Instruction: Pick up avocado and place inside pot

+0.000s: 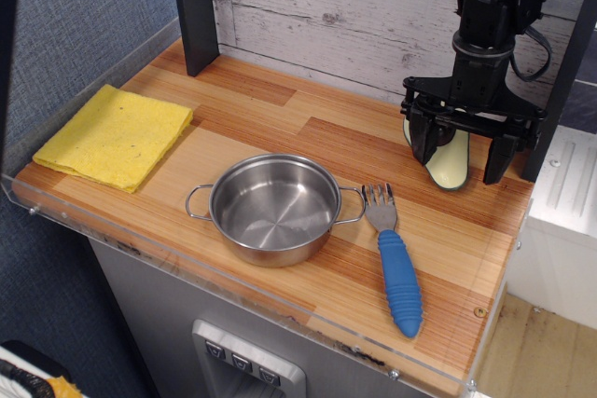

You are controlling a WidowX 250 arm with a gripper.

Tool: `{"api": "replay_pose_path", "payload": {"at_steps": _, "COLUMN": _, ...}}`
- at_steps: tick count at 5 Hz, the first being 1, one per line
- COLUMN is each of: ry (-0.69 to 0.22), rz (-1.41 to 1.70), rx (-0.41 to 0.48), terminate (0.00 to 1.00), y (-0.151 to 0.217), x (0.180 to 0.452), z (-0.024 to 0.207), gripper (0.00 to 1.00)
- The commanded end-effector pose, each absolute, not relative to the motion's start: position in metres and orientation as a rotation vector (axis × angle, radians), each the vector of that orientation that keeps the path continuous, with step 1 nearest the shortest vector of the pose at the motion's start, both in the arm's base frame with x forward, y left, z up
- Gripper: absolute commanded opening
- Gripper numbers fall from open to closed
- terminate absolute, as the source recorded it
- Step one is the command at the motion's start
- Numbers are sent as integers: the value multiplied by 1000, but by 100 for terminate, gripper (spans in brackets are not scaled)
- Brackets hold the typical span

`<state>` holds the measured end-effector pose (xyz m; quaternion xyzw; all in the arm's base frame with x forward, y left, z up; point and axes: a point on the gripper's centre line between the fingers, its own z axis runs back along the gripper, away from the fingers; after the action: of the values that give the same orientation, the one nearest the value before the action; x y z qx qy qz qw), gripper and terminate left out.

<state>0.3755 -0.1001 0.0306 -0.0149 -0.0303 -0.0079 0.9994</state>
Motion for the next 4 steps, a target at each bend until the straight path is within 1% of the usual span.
{"api": "replay_pose_path", "payload": {"at_steps": 1, "ry": -116, "rz": 25, "rx": -1, "terminate": 0, "y": -90, "x": 383, "z": 41, "gripper": 100}}
{"api": "replay_pose_path", "payload": {"at_steps": 2, "ry": -108, "rz": 42, "rx": 44, "terminate": 0, "y": -83, "x": 381, "z": 35, "gripper": 100}}
{"api": "replay_pose_path", "payload": {"at_steps": 3, "ry": -119, "rz": 56, "rx": 95, "terminate": 0, "y": -73, "x": 380, "z": 32, "gripper": 100}}
{"api": "replay_pose_path", "payload": {"at_steps": 4, "ry": -112, "rz": 71, "rx": 143, "terminate": 0, "y": -59, "x": 380, "z": 24, "gripper": 100}}
